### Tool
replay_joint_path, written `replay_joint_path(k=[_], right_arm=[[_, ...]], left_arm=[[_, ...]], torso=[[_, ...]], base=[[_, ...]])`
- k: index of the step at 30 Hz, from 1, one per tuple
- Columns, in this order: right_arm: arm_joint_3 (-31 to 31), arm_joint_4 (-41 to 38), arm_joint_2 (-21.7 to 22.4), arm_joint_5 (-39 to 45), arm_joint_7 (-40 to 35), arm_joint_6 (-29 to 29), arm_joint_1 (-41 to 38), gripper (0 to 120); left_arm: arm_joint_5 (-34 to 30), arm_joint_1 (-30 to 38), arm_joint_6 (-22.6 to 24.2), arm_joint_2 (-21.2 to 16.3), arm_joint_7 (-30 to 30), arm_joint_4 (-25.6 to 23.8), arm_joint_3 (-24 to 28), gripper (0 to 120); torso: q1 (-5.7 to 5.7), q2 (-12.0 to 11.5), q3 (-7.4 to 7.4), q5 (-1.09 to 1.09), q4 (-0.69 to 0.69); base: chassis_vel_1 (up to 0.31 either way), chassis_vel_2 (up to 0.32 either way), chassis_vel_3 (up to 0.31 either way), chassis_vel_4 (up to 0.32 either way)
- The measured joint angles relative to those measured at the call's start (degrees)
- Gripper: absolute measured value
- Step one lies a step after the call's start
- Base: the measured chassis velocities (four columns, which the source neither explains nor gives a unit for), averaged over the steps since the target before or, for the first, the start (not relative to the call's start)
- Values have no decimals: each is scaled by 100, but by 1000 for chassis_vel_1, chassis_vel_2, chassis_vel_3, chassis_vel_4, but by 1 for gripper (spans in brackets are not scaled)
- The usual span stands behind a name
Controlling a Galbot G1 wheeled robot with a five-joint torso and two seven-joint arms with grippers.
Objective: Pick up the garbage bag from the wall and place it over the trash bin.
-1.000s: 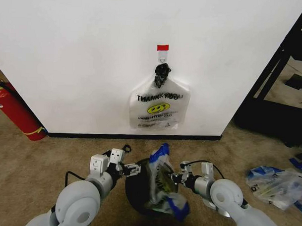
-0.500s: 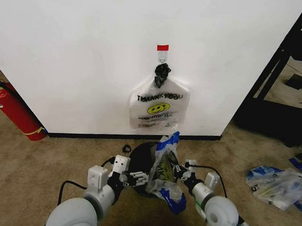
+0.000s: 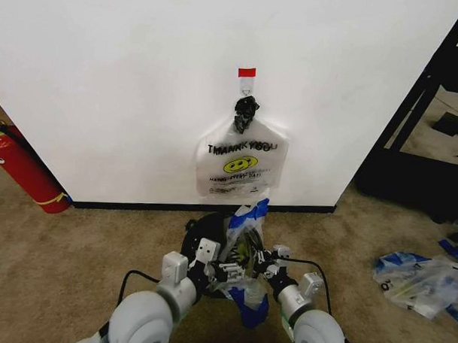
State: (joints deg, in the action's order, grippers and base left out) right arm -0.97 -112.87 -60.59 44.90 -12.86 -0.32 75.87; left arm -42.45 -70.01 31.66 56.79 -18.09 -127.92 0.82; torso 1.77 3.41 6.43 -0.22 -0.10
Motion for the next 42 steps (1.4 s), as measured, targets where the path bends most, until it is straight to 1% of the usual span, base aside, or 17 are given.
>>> replay_joint_path(k=[2, 3, 4, 8, 9, 11, 13, 14, 21, 22, 24, 31, 33, 36, 37, 41, 42], right_arm=[[-3, -5, 3, 0, -9, -10, 1, 0], [-18, -12, 23, -2, -48, -43, 3, 0], [-31, -12, 35, -2, -73, -57, 4, 0], [-57, -12, 59, 59, -117, -85, -20, 0], [-57, -12, 59, 59, -117, -85, -20, 0], [-58, -13, 62, 79, -125, -101, -38, 0], [-56, -13, 65, 90, -132, -121, -66, 0], [-56, -13, 65, 90, -132, -121, -66, 0], [-58, 23, 54, 93, -162, -131, -87, 0], [-58, 23, 54, 93, -162, -131, -87, 0], [-81, 43, 56, 69, -204, -139, -86, 0], [-183, 66, 102, 50, -243, -175, -54, 0], [-241, 65, 138, 78, -202, -193, -39, 0], [-347, 51, 219, 203, -19, -256, -24, 0], [-347, 51, 219, 203, -19, -256, -24, 0], [-565, 37, 385, 304, 407, -333, -5, 0], [-565, 37, 385, 304, 407, -333, -5, 0]], left_arm=[[9, 5, -28, -2, 16, 14, 0, 84], [21, 0, -78, -22, 59, 12, -10, 76], [24, -18, -94, -49, 82, -18, -23, 75], [69, -30, -221, -98, 147, -29, -28, 54], [69, -30, -221, -98, 147, -29, -28, 54], [99, -18, -286, -98, 185, 17, -29, 48], [133, -9, -357, -110, 217, 36, -38, 37], [133, -9, -357, -110, 217, 36, -38, 37], [196, 0, -578, -177, 313, 35, -99, 9], [196, 0, -578, -177, 313, 35, -99, 9], [212, -44, -607, -209, 314, -71, -173, 1], [501, -149, -629, -456, 237, -289, -452, 0], [585, -154, -597, -602, 156, -327, -545, 0], [747, -129, -507, -823, 105, -320, -623, 0], [747, -129, -507, -823, 105, -320, -623, 0], [848, 16, -399, -1121, 118, -165, -655, 0], [848, 16, -399, -1121, 118, -165, -655, 0]], torso=[[0, 0, 0, 0, 0], [0, 0, 0, 1, 1], [0, 0, 0, 0, 1], [0, 0, 0, 1, 2], [0, 0, 0, 1, 2], [0, 0, 0, 1, 1], [0, 0, 0, 1, 1], [0, 0, 0, 1, 1], [0, 0, 0, 1, 1], [0, 0, 0, 1, 1], [0, 0, 0, 0, 1], [0, 0, 0, 0, 1], [0, 0, 0, 1, 1], [0, 0, 0, 1, 1], [0, 0, 0, 1, 1], [0, 0, 0, 1, 1], [0, 0, 0, 1, 1]], base=[[0, 0, 0, 0], [0, 0, 0, 0], [0, 0, 0, 0], [0, 0, 0, 0], [0, 0, 0, 0], [0, 0, 0, 0], [0, 0, 0, 0], [0, 0, 0, 0], [0, 0, 0, 0], [0, 0, 0, 0], [0, 0, 0, 0], [0, 0, 0, 0], [0, 0, 0, 0], [0, 0, 0, 0], [0, 0, 0, 0], [0, 0, 0, 0], [0, 0, 0, 0]])
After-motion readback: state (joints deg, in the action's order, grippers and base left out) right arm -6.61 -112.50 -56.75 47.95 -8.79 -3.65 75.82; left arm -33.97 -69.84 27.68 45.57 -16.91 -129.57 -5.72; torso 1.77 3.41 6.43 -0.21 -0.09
